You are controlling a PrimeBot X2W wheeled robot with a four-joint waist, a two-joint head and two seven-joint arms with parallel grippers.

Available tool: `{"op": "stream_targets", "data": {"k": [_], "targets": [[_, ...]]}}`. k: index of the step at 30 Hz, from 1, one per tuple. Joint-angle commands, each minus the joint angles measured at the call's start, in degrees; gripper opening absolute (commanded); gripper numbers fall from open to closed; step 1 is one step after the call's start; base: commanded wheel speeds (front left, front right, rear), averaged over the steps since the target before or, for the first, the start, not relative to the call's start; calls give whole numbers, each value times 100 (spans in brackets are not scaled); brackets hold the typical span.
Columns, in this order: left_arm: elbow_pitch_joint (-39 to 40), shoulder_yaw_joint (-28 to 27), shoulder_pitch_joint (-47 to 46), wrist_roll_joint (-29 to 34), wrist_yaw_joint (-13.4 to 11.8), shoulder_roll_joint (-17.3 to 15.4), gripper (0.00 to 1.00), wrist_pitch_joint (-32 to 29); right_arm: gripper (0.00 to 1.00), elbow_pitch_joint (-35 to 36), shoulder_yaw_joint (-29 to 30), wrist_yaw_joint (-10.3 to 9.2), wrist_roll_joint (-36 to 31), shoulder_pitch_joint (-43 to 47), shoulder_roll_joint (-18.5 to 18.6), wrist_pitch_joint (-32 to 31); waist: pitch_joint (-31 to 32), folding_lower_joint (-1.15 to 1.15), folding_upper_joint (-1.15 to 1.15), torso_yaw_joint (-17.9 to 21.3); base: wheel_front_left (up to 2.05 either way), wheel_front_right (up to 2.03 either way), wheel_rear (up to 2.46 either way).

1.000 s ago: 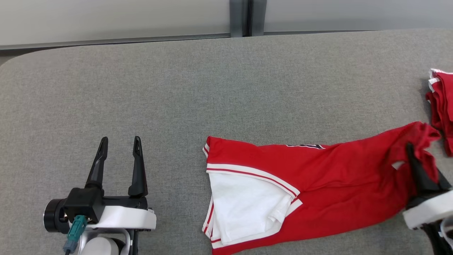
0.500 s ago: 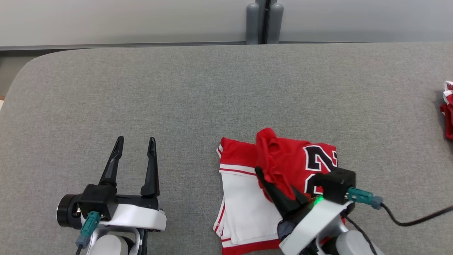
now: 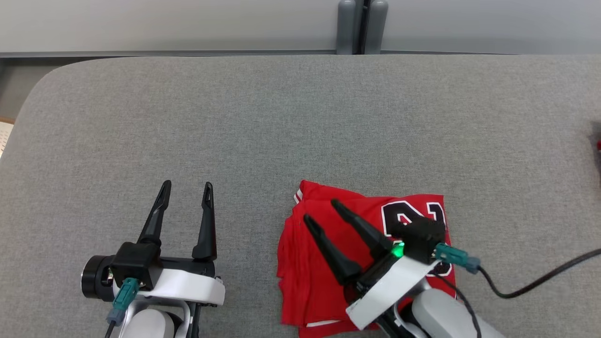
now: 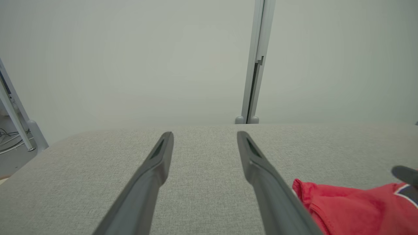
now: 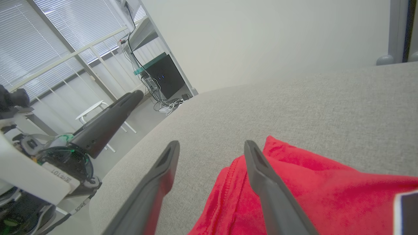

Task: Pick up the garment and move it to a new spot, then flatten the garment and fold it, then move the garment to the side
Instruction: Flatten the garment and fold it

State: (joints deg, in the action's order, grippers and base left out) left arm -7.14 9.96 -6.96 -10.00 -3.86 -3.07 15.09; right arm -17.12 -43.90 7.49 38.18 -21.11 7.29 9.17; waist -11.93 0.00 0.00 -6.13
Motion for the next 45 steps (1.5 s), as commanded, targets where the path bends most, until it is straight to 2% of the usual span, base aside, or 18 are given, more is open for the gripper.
{"op": "stream_targets", "data": {"k": [1,4,8,9,15,20,32,45], "targets": [[0,-41,-76,49,-9,-20,100,6,100,88,86,0,-65,-138,125,265,16,0,0,40,0,0,0],[0,-79,-74,91,-16,-56,100,6,100,255,468,0,-179,-233,343,488,60,0,0,106,0,0,0],[10,-144,-33,144,-52,-117,100,6,100,473,1344,0,-434,-32,675,575,122,0,0,208,0,0,0],[10,-144,-33,144,-52,-117,100,6,100,473,1344,0,-434,-32,675,575,122,0,0,208,0,0,0],[-26,-219,98,163,-47,-230,100,6,100,700,2762,0,-969,658,1067,589,281,0,0,342,0,0,0],[-68,-292,284,99,-39,-309,100,6,100,943,3507,0,-1305,1364,1195,387,489,0,0,438,0,0,0],[-119,-362,967,-180,145,-554,100,-144,100,1590,3895,0,-1614,2472,972,-199,1209,0,0,563,0,0,0],[120,-371,1444,-266,29,-654,100,-345,100,1922,4013,0,-1761,3042,828,-608,1496,0,0,573,0,0,0]]}}
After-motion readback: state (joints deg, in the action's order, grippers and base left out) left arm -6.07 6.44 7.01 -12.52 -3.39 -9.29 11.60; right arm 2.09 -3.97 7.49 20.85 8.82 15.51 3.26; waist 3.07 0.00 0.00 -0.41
